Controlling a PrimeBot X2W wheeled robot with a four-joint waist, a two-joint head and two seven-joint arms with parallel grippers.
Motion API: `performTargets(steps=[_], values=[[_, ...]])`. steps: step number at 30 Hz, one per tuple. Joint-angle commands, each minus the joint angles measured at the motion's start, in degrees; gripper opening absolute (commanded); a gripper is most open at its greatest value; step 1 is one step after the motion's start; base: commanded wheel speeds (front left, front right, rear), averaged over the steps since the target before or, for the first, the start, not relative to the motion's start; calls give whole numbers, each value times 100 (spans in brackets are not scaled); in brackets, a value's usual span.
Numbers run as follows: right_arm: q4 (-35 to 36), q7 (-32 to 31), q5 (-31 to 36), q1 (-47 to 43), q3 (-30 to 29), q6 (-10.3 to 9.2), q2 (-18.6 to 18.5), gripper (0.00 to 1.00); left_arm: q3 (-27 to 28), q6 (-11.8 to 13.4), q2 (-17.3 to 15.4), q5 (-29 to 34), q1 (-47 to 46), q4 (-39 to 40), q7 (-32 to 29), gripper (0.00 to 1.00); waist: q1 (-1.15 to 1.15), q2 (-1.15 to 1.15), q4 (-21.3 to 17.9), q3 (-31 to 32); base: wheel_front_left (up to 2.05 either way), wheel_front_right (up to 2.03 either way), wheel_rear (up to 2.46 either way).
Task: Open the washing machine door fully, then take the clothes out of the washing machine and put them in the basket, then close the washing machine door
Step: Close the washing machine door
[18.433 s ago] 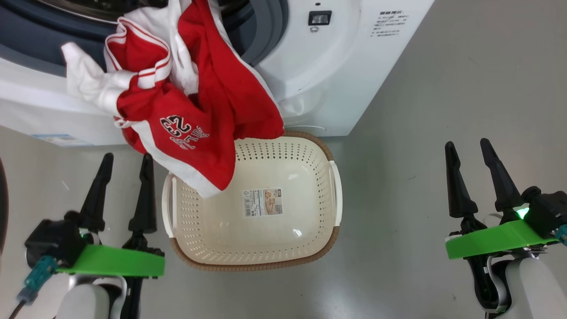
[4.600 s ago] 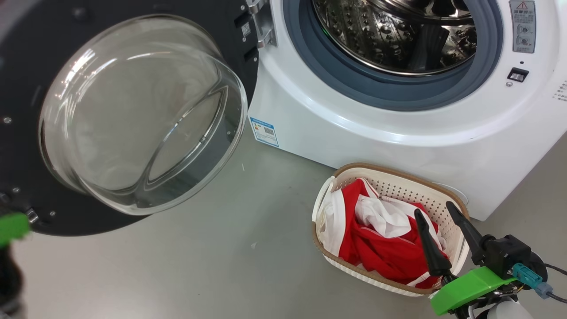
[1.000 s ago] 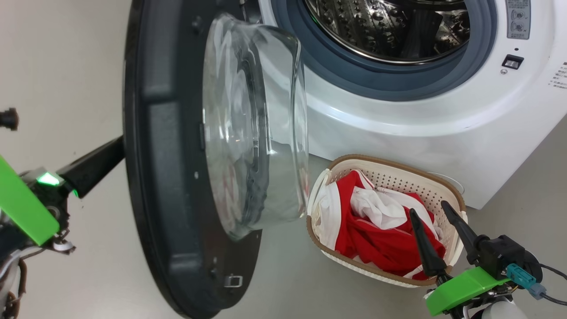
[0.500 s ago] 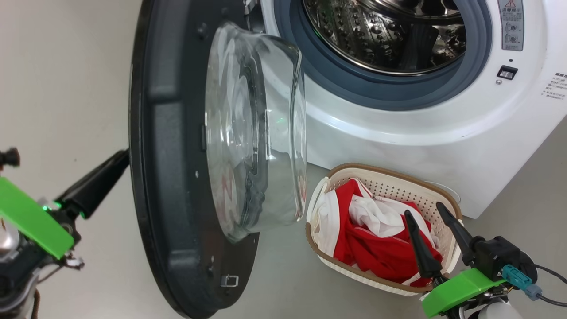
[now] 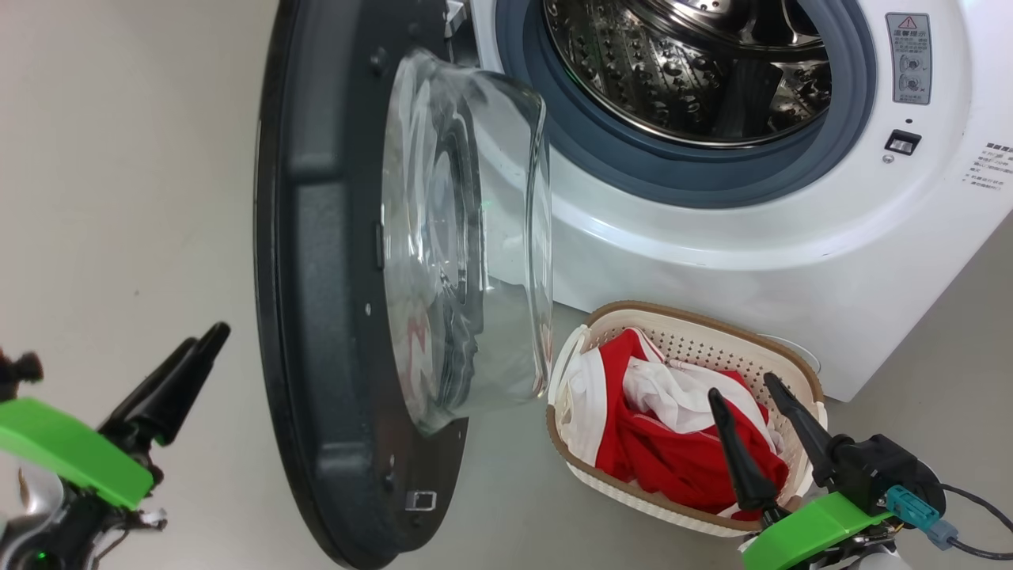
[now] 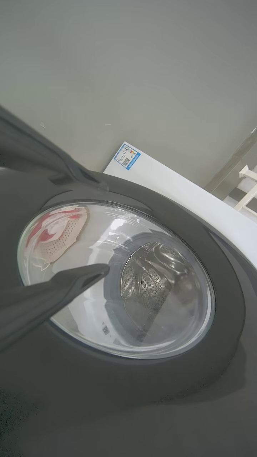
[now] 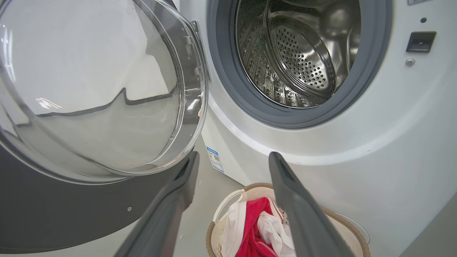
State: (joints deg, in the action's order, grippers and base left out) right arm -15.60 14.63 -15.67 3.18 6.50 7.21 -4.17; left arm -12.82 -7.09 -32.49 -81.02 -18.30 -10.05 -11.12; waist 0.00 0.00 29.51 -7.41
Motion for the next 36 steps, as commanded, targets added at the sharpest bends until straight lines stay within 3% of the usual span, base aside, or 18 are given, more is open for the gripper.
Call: performTargets(steps=[1, 18, 26, 29, 36], values=[[161, 37, -53, 50, 161, 28, 8, 100, 234, -40, -269, 54, -83, 29, 145, 100, 0, 0, 1, -9, 0, 0, 0], [215, 37, -60, 131, 211, 28, 1, 100, -640, -40, -46, 246, 168, -1024, 1817, 100, 0, 0, -12, -111, 0, 0, 0], [220, 37, -74, 111, 180, 28, -12, 100, -1001, -40, 48, 693, 166, -1443, 2521, 100, 0, 0, -34, -72, 0, 0, 0], [238, 37, -73, 114, 174, 28, -8, 100, -893, -40, 160, 1058, 160, -1625, 2602, 100, 0, 0, -46, -75, 0, 0, 0], [265, 37, -51, 111, 99, 28, 0, 100, 128, -40, 711, 2276, 336, -1632, 2610, 100, 0, 0, -51, -75, 0, 0, 0]])
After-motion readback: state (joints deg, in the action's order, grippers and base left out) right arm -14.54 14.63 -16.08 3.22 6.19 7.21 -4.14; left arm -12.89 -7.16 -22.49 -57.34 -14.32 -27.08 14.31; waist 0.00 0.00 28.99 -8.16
